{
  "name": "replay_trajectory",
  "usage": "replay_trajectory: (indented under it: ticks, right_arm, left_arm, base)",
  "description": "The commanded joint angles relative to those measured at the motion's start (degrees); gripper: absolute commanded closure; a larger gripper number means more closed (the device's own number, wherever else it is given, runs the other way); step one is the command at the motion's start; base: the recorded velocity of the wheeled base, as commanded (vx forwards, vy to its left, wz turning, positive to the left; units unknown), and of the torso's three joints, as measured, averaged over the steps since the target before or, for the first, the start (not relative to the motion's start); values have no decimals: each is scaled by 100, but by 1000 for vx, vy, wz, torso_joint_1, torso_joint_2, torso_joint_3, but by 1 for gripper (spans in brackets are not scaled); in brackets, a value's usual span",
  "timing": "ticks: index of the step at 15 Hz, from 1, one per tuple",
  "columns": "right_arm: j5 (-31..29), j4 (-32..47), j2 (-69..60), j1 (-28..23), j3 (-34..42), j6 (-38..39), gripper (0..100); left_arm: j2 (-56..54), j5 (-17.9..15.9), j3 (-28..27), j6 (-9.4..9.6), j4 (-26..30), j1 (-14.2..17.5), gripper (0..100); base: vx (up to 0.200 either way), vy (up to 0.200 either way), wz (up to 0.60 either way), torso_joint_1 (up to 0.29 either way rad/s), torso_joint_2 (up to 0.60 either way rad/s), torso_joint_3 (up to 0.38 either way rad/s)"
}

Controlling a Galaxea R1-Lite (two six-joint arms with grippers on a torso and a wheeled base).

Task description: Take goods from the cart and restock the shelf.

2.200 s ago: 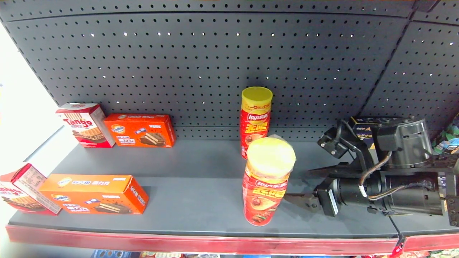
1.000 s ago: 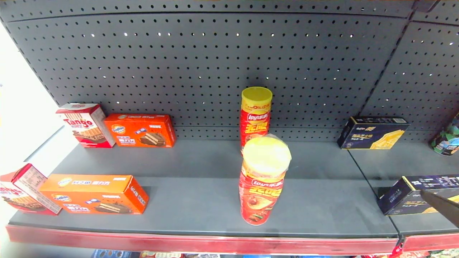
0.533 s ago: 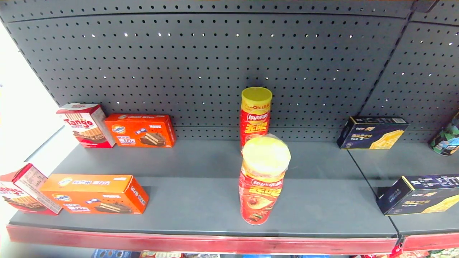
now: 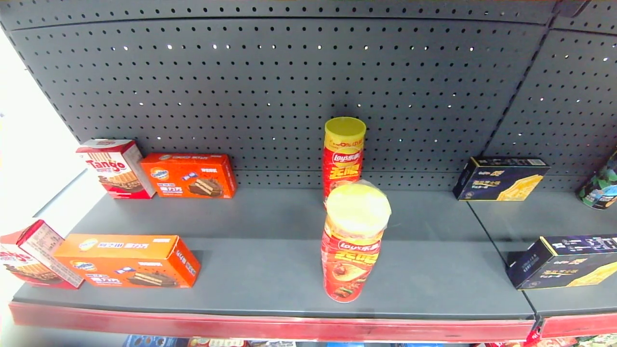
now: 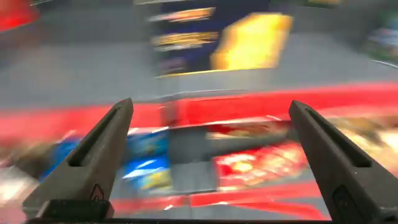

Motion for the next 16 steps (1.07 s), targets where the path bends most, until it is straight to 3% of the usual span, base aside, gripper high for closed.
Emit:
replay_trajectory:
  ticks: [1,10,12,16]
  right_arm:
    - [53,-11,-15,-1,49,-32,0]
    - [53,-2,-15,8,49,-32,0]
    - [53,-11,-15,8,49,-23,0]
    - [53,-11,-15,8,49,-23,0]
  left_arm:
    - [7,2,1,-3,0,1,0]
    - [7,-7,10,85,9,1,0]
    - [7,-16,10,103,9,1,0]
    - [7,2,1,-20,9,1,0]
  base:
    - [0,0,0,0,0,0]
    - [0,0,0,0,0,0]
    - [-200,0,0,0,3,2]
    - [-50,0,0,5,1,2]
